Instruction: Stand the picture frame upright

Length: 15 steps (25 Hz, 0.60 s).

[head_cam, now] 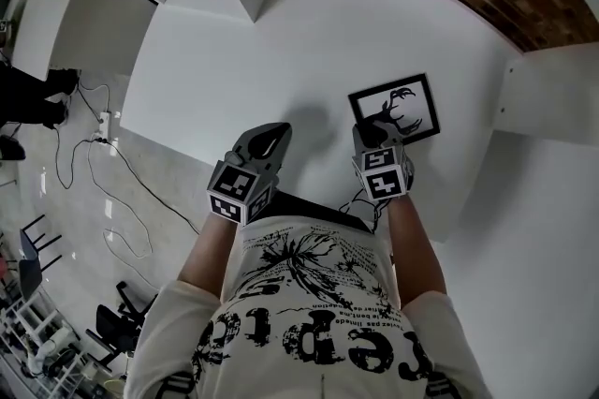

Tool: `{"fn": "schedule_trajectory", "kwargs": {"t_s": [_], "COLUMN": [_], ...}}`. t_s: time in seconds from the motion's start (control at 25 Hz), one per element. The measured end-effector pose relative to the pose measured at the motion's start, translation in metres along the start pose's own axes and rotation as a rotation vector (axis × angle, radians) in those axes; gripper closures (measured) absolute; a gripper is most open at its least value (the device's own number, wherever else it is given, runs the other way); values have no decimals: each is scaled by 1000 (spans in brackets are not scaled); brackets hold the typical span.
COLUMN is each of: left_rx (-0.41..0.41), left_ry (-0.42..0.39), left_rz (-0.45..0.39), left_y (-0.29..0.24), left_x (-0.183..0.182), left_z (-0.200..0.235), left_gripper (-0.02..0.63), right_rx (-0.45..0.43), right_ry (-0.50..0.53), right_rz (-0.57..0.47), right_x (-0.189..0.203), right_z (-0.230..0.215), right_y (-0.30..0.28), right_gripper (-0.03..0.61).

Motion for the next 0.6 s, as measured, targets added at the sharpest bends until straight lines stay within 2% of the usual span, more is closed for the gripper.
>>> {"fn": "schedule_trajectory", "kwargs": {"t_s": [0.2,0.6], "left_rx": [12,-12], "left_ry": [28,17], "left_rz": [4,34], "left_y": [9,39], "left_x": [4,24], "left_z": [1,12], "left_gripper": [601,601], "right_rx": [12,9], "right_ry": [-54,-40], "right_rz": [-39,-11], "right_x": [2,5], "right_z": [1,16], "right_y": [1,3], "right_gripper": [500,503]}}
Point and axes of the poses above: the fingertips, and each gripper's own axes: y backward along the fingers, z to its left, x out of its underside, the point moved 1 cm from there along y, backward along the fingers, and after that the axes turned 12 degrees about y, right-handed, at the moved point
